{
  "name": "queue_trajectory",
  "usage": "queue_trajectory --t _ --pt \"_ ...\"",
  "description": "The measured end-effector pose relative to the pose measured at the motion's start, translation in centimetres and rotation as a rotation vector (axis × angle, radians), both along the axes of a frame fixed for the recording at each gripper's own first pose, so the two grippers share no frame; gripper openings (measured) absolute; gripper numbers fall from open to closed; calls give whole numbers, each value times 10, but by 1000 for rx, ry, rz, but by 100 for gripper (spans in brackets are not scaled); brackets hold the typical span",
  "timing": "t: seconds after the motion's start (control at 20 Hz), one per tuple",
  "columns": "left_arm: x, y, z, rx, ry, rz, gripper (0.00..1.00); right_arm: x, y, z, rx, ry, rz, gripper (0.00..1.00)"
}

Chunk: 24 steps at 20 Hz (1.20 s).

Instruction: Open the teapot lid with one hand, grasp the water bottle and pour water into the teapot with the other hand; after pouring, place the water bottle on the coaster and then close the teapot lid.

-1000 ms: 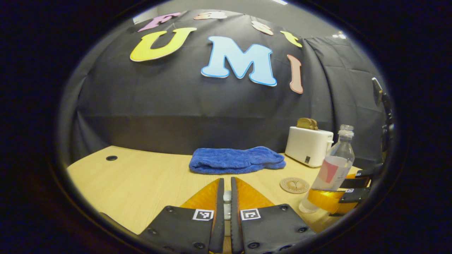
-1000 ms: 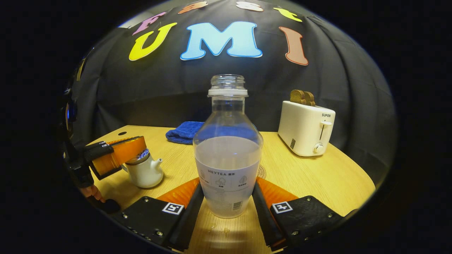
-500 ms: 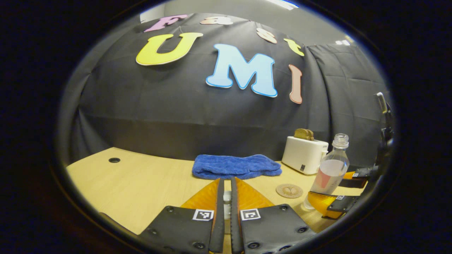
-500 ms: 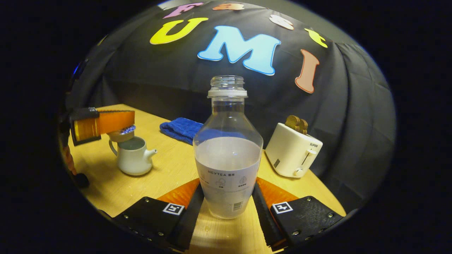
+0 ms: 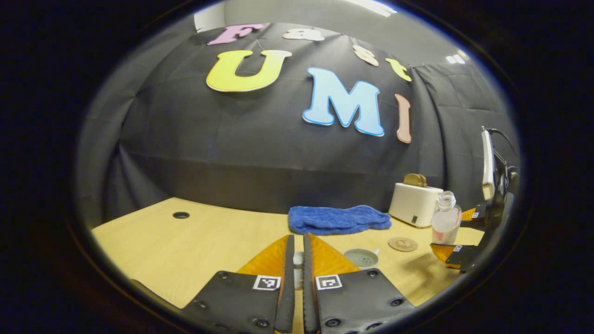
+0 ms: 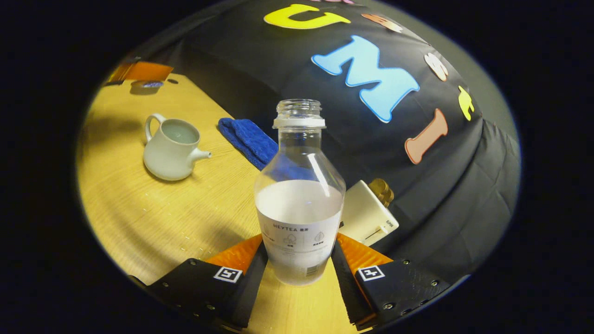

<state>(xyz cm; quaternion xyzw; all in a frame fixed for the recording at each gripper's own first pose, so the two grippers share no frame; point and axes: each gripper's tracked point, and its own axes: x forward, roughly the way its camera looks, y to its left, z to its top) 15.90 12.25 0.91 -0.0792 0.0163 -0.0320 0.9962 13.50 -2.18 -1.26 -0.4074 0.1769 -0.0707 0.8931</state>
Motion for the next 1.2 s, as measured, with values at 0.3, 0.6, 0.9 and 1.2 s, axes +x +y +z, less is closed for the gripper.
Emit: queue_trajectory --t 0.3,0.6,0.9,1.2 --pt "3 8 -5 -63 -17 -10 13 16 18 -19 -191 95 32 76" --pt "5 6 -7 -78 -14 -31 15 34 38 8 -433 57 82 76" --pt "5 10 -6 -105 -20 -35 15 50 43 19 -570 72 116 75" --pt "8 15 -10 -117 -20 -24 14 57 40 27 -711 90 153 75"
